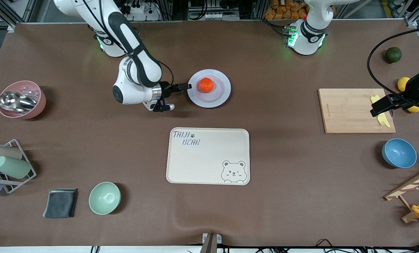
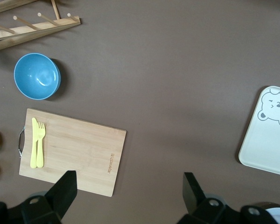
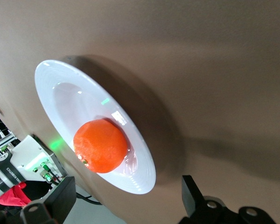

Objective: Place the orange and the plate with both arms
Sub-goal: 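Close the right gripper on the plate rim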

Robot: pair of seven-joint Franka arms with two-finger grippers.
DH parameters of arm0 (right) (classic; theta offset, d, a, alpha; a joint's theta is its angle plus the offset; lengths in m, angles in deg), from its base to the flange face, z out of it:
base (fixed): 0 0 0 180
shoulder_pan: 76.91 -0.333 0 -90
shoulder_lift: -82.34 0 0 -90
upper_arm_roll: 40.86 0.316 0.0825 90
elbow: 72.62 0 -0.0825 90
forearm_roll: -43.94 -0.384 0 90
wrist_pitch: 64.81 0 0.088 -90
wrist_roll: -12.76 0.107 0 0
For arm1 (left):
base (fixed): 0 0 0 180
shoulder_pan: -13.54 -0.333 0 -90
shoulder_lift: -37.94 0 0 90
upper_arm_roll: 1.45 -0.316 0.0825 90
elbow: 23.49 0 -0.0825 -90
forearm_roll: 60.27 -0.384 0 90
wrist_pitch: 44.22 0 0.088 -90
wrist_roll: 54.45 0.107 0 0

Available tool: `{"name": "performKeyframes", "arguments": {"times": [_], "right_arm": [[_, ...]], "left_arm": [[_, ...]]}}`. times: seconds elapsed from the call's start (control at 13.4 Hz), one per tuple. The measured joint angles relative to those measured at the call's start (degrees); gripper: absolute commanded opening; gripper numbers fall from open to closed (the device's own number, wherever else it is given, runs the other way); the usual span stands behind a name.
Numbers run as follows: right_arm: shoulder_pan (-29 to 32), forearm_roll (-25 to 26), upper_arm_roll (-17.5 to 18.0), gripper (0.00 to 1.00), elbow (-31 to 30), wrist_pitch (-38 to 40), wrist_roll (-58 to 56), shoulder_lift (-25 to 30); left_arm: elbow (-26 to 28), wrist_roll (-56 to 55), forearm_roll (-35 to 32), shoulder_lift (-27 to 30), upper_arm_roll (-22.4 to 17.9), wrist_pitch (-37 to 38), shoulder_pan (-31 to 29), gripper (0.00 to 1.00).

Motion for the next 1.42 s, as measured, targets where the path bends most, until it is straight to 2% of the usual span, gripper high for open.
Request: {"name": "performKeyframes", "arguments": {"times": [0.45, 0.97, 1.42], "right_arm": [[-6.15, -3.89, 0.02, 1.0, -0.03, -6.44, -0.03, -1.86], [-6.29, -4.62, -0.3, 1.0, -0.05, -6.53, -2.07, -4.19], [-7.43, -9.95, -0.27, 1.0, -0.07, -6.47, -5.49, -5.45]], "left_arm": [[0.11, 0.0, 0.0, -0.05, -0.51, 0.0, -0.43, 1.0], [0.14, 0.02, 0.0, -0.36, -1.0, -0.65, -1.16, 1.0], [0.19, 0.02, 0.0, -0.36, -0.99, -0.65, -1.21, 1.0]]}}
